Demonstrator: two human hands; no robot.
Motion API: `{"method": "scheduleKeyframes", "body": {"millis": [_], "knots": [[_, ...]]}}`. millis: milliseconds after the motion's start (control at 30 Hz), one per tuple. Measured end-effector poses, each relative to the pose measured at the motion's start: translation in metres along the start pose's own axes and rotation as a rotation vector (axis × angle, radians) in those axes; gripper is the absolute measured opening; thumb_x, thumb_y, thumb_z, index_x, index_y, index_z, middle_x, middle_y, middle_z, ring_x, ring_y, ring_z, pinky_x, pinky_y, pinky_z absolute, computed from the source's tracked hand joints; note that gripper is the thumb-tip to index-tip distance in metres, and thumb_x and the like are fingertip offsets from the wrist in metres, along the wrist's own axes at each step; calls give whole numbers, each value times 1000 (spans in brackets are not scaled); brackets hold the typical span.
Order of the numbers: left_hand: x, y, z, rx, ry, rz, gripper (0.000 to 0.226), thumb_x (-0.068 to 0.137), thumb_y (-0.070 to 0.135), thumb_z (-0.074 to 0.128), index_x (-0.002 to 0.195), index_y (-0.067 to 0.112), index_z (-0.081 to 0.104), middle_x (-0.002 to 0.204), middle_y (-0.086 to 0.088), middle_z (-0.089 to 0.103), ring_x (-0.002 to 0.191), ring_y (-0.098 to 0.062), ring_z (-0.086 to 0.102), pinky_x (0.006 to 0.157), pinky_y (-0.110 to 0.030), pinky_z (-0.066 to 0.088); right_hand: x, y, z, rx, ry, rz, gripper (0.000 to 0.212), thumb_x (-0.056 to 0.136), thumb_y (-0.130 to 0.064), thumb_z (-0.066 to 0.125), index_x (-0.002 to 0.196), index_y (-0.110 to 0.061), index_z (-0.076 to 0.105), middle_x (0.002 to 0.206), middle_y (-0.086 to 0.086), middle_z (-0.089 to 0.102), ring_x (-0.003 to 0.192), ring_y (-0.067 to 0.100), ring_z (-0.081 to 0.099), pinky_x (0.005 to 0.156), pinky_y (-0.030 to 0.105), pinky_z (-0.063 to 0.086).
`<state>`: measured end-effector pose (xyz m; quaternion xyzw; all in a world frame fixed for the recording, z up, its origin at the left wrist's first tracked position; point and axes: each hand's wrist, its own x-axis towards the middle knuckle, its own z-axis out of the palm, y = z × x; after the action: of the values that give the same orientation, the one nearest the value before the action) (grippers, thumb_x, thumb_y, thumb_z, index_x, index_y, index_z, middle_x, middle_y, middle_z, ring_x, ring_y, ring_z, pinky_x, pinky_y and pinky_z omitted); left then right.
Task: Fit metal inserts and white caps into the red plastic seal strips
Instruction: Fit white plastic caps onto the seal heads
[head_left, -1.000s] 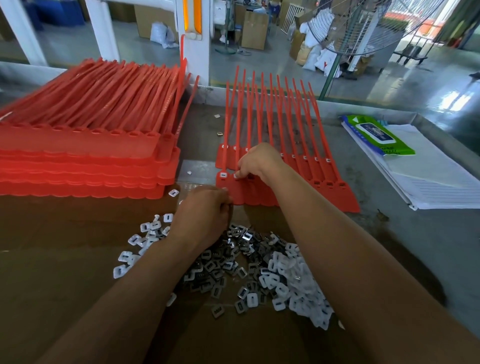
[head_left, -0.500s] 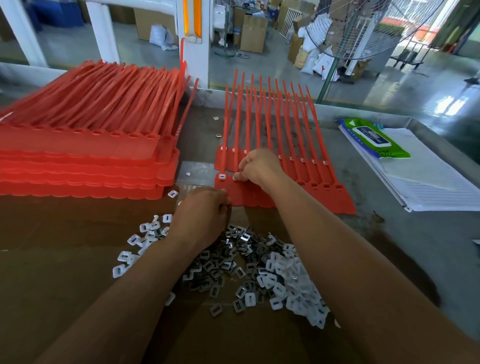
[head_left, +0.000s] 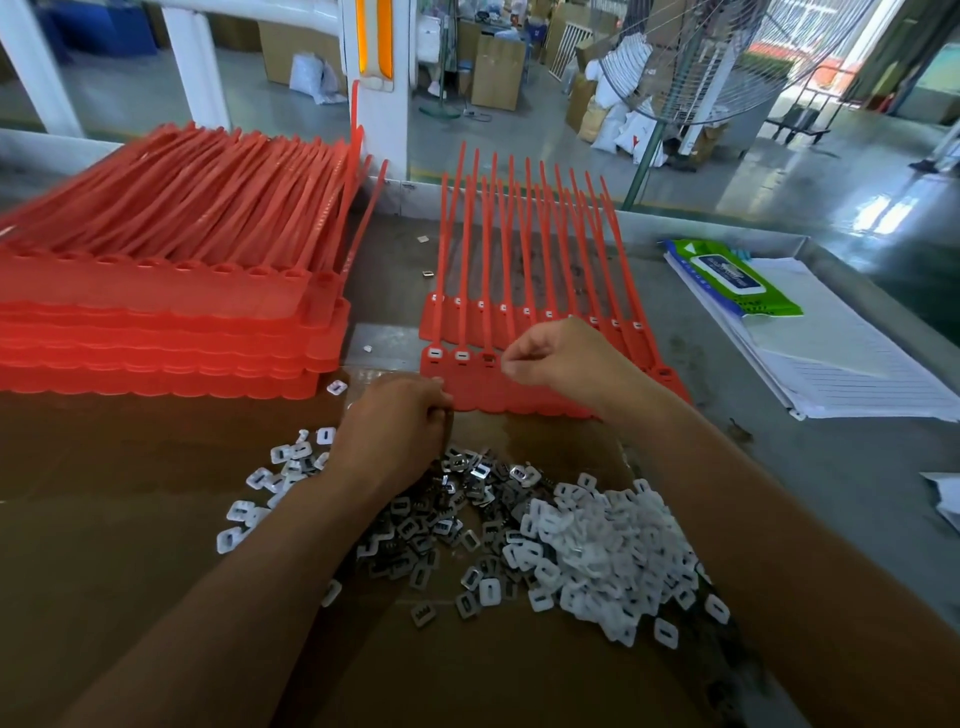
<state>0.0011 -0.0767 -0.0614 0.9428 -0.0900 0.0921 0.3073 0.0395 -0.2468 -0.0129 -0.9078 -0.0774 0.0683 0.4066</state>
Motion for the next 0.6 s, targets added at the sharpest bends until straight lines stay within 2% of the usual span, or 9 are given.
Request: {"method": "scheduleKeyframes", "body": {"millis": [133, 300, 367, 467, 600], "knots": [[1, -1, 0, 15, -6, 1, 27, 86, 9, 50, 107, 12, 66, 123, 1, 59, 116, -15, 50, 99, -27, 36, -32, 6, -15, -99, -125, 3, 10, 81, -19, 67, 75, -26, 64, 76, -14, 65, 73, -2, 59, 64, 11, 39], [1, -1, 0, 24, 0, 18, 27, 85, 7, 51, 106, 10, 66, 122, -1, 60, 114, -14, 52, 98, -22, 32, -54, 17, -25, -321, -190, 9, 5, 80, -23, 69, 78, -26, 66, 69, -17, 58, 65, -8, 52, 58, 8, 35], [1, 0, 0, 20, 1, 19, 26, 85, 7, 51, 106, 10, 67, 121, -2, 60, 114, -14, 52, 98, -21, 31, -58, 21, -29, -350, -193, 12, 4, 79, -23, 70, 79, -26, 67, 69, -19, 58, 65, -9, 52, 57, 7, 35], [2, 0, 0, 20, 5, 22, 26, 85, 7, 51, 106, 10, 67, 121, -1, 60, 115, -13, 52, 98, -20, 30, -62, 25, -31, -360, -225, 29, 14, 76, -21, 73, 73, -32, 65, 70, -19, 60, 65, -9, 54, 57, 5, 39], [2, 0, 1, 29, 7, 27, 26, 85, 7, 51, 106, 10, 67, 121, -2, 60, 114, -14, 52, 97, -21, 31, -63, 29, -28, -340, -249, 50, 22, 74, -15, 74, 69, -33, 62, 64, -17, 61, 55, -14, 53, 54, 2, 40]]}}
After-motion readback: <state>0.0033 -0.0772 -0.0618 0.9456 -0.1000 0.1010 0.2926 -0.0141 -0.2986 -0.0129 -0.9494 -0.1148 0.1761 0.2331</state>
